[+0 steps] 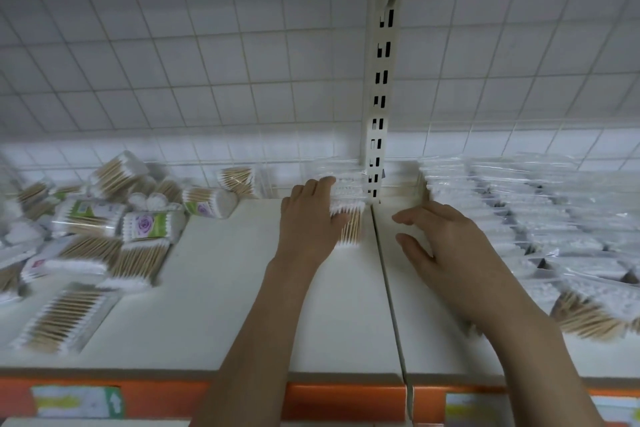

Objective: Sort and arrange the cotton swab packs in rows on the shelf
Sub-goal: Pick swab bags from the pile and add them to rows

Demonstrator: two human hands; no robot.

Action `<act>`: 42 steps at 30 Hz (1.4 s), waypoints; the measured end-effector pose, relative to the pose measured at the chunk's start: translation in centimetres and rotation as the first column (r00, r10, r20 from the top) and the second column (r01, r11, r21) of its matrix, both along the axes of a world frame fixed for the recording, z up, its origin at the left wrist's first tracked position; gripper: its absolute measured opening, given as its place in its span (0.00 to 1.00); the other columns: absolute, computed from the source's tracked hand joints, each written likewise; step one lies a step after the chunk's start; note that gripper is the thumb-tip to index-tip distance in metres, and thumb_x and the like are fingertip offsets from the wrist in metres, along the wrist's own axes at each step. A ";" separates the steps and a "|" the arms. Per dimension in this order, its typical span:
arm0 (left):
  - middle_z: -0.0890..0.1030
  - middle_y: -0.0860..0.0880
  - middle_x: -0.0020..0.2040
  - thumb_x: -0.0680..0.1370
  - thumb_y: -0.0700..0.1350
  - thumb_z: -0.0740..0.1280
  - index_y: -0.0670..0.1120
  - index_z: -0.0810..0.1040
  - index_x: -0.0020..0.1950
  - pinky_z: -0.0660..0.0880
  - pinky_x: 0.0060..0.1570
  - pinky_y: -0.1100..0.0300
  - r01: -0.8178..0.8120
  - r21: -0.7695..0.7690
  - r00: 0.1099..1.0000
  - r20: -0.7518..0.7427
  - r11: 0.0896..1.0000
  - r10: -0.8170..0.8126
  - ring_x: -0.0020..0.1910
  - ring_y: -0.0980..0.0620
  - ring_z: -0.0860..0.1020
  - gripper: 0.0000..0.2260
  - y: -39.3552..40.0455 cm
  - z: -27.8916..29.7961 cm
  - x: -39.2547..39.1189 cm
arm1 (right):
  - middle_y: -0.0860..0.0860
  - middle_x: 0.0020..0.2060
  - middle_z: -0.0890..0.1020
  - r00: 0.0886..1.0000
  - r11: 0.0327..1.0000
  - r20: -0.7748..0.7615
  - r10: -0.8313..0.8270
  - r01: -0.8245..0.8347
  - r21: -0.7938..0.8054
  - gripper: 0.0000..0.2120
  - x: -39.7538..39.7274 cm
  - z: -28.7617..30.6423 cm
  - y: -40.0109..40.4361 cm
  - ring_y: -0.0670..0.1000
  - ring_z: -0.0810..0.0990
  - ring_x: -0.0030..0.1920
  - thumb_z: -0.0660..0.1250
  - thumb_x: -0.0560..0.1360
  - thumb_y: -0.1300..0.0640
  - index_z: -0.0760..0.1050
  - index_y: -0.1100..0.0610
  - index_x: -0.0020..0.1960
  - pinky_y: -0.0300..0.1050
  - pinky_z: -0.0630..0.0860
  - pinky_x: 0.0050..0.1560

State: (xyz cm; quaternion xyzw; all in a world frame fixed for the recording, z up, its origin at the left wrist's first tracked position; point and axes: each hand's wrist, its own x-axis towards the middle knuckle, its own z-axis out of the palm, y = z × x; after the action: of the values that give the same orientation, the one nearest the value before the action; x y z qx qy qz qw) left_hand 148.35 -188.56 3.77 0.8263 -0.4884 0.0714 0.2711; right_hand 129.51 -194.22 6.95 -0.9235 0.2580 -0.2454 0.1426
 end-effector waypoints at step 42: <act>0.72 0.48 0.64 0.75 0.51 0.64 0.47 0.66 0.69 0.65 0.61 0.51 0.037 0.428 0.967 0.213 0.903 -0.140 0.63 0.47 0.70 0.23 9.9 0.5 22.2 | 0.58 0.59 0.68 0.921 0.968 -0.327 -0.210 0.150 -0.198 0.18 28.6 -2.9 2.5 0.58 0.69 0.59 0.62 0.74 0.63 0.67 0.62 0.62 0.47 0.67 0.57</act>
State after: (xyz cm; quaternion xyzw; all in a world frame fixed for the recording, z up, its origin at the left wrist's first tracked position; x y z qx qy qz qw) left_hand 170.50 -178.66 4.29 0.8274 -0.5586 0.0507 0.0289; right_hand 158.15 -191.73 4.07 -0.9332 0.3413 -0.1125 -0.0072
